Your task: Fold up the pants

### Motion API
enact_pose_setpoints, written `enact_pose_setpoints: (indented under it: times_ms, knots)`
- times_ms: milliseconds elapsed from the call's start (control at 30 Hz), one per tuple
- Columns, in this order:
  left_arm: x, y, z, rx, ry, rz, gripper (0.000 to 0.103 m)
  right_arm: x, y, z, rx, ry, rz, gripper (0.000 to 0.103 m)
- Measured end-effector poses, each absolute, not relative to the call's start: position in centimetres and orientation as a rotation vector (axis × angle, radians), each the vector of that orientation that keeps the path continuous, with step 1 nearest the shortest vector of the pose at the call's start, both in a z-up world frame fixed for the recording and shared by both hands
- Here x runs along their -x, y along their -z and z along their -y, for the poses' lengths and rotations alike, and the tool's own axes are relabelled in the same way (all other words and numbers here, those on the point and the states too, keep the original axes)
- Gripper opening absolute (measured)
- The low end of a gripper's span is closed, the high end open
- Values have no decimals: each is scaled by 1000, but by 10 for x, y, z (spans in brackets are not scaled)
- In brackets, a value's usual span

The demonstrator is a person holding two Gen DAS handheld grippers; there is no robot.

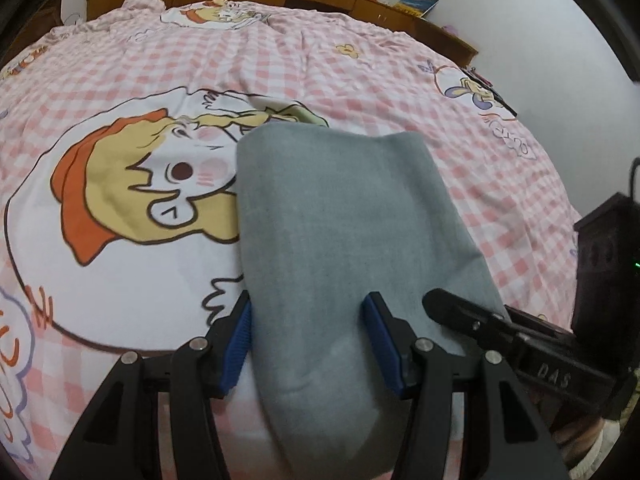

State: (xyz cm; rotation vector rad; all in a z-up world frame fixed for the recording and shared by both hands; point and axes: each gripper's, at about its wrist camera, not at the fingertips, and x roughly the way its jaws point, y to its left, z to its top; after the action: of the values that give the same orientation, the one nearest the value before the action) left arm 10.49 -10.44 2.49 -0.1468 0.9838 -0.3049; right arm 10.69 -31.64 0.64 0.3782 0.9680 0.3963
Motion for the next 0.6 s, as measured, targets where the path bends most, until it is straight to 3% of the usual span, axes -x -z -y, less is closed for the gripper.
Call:
enact_pose_setpoints:
  times_ms: [167, 233, 600]
  knots:
    - [-103, -31, 106, 148, 317, -958, 27, -100, -13, 322, -422, -400, -922, 25]
    - [-97, -39, 108, 117, 312, -935, 22, -97, -21, 323, -435, -426, -899, 20]
    - [-63, -97, 65, 105, 288, -802, 20, -76, -72, 284, -396, -544, -799, 19]
